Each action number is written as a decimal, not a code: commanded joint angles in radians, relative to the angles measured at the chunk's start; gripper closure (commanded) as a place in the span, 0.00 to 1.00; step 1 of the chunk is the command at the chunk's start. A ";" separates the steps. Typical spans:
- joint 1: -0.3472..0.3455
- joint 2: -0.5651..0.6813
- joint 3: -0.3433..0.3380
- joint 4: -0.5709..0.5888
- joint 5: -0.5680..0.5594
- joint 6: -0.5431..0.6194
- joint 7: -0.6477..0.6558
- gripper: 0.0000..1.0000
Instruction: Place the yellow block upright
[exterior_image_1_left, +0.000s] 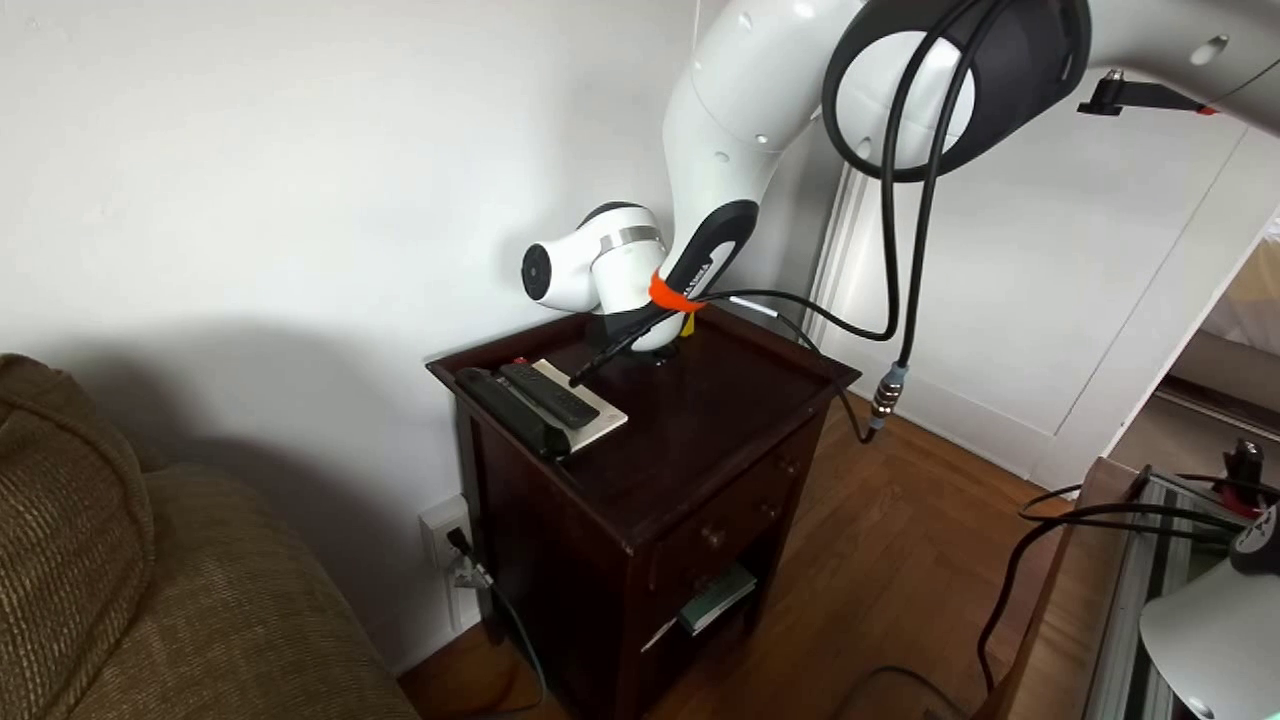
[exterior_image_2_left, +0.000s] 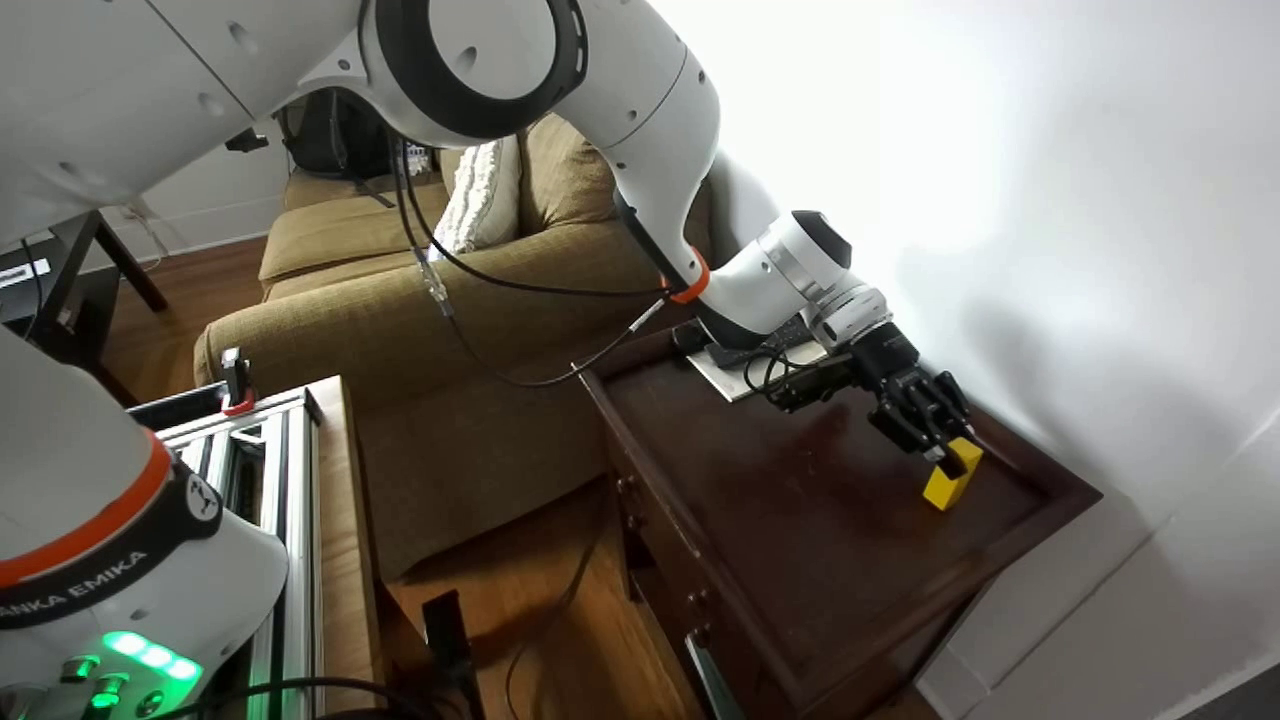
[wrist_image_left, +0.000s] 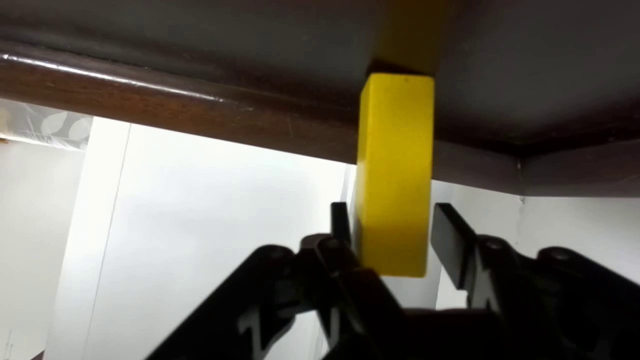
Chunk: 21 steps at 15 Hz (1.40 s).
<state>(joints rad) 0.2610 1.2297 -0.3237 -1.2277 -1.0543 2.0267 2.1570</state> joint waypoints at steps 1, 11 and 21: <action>-0.023 0.024 0.030 0.035 -0.033 -0.028 0.025 0.23; -0.064 -0.047 0.063 0.018 -0.002 -0.010 -0.025 0.00; -0.165 -0.189 0.173 -0.028 0.077 0.027 -0.307 0.00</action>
<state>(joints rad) 0.1405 1.1029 -0.2075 -1.2071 -1.0266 2.0270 1.9591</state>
